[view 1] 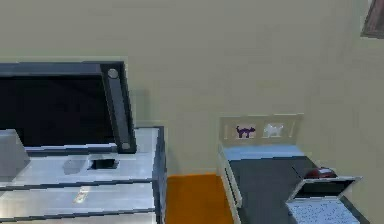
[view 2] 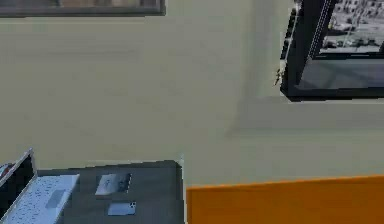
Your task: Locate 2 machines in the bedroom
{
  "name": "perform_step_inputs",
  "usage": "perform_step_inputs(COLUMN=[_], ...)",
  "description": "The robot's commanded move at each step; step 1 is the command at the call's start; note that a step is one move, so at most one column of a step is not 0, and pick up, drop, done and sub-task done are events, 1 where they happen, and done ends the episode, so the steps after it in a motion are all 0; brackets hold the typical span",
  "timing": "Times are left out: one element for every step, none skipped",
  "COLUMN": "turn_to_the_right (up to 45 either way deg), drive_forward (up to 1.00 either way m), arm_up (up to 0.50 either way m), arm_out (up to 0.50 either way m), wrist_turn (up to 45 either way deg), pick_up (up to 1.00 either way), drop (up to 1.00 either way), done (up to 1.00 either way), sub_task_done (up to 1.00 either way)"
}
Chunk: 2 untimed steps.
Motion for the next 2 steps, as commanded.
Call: perform_step_inputs(turn_to_the_right=[-45.0, -45.0], drive_forward=[0.0, 0.0], arm_up=[0.0, 0.0], arm_out=[0.0, 0.0], wrist_turn=[0.0, 0.0], pick_up=[0.0, 0.0], drop=[0.0, 0.0], done=[0.0, 0.0], sub_task_done=[0.0, 0.0])
